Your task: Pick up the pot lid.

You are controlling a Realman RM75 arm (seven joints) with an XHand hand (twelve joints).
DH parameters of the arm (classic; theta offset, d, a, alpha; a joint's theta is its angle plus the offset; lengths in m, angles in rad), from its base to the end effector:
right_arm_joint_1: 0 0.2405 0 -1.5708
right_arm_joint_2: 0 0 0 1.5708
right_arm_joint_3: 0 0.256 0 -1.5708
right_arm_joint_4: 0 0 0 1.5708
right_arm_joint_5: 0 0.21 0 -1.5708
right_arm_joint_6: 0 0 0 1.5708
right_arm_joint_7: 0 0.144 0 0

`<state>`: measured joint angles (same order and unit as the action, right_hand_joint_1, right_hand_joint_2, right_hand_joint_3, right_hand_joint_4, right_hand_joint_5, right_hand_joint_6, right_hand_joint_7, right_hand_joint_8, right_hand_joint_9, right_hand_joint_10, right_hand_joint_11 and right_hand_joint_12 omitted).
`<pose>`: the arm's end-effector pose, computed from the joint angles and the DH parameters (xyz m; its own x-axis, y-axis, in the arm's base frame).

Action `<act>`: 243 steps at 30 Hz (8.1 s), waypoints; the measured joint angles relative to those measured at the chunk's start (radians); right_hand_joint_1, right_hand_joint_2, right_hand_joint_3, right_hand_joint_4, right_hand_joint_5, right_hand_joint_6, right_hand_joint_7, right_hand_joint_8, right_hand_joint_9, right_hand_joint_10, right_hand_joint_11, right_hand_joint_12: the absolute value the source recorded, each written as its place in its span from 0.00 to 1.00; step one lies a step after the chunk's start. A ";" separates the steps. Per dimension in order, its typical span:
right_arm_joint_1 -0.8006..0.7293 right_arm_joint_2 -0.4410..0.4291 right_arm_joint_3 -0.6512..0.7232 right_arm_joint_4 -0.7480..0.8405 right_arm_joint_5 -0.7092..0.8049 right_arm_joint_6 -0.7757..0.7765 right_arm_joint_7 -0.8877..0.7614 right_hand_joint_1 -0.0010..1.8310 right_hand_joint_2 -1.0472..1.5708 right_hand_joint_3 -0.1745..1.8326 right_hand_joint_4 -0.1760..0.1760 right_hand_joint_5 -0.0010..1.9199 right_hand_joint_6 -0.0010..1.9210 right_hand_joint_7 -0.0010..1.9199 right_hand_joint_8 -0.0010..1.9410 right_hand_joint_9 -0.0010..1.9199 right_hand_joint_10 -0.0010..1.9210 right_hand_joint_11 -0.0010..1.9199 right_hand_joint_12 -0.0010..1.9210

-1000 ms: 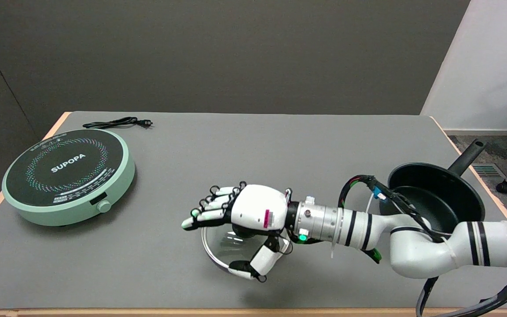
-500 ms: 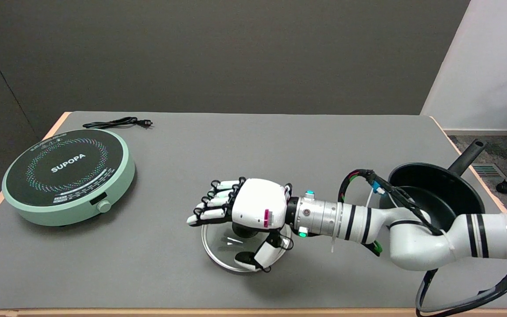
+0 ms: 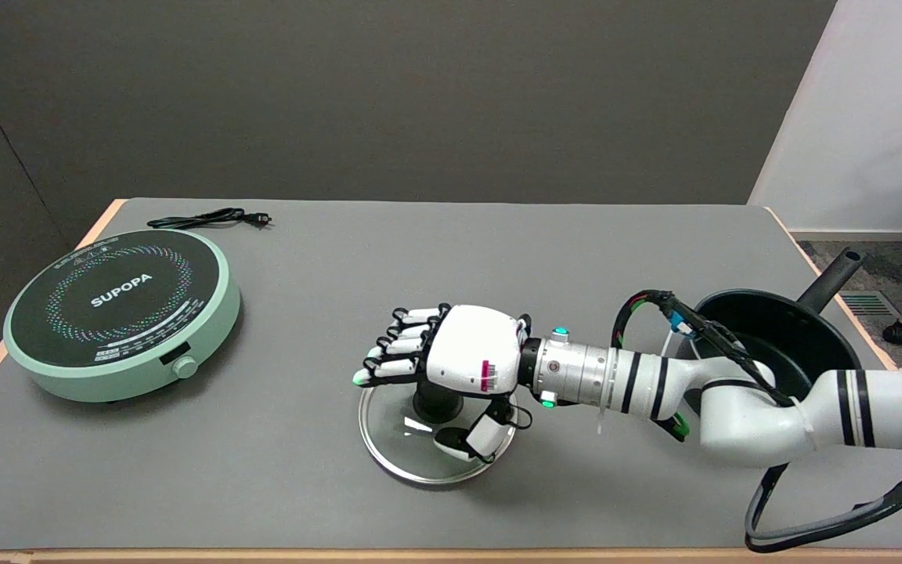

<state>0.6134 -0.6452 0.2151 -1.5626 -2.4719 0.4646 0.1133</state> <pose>-0.2491 -0.3117 0.2127 0.9857 0.0441 -0.1626 0.1371 -0.7710 0.6219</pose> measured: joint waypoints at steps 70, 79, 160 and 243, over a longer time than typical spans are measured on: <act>0.076 0.002 -0.075 0.104 0.001 0.001 -0.024 0.42 0.68 0.57 0.99 0.29 0.27 0.33 0.12 0.32 0.18 0.17 0.25; 0.077 0.001 -0.075 0.109 0.001 0.002 -0.026 0.46 0.69 0.51 1.00 0.31 0.30 0.38 0.15 0.35 0.19 0.18 0.23; -0.008 0.124 0.037 0.039 0.000 0.003 -0.073 0.44 0.58 0.62 0.97 0.17 0.08 0.24 0.10 0.30 0.19 0.20 0.30; -0.070 0.068 0.001 -0.030 0.000 0.017 -0.086 0.53 0.62 0.61 0.96 0.23 0.10 0.28 0.10 0.32 0.19 0.20 0.29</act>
<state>0.5429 -0.5771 0.2158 -1.5926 -2.4719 0.4819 0.0270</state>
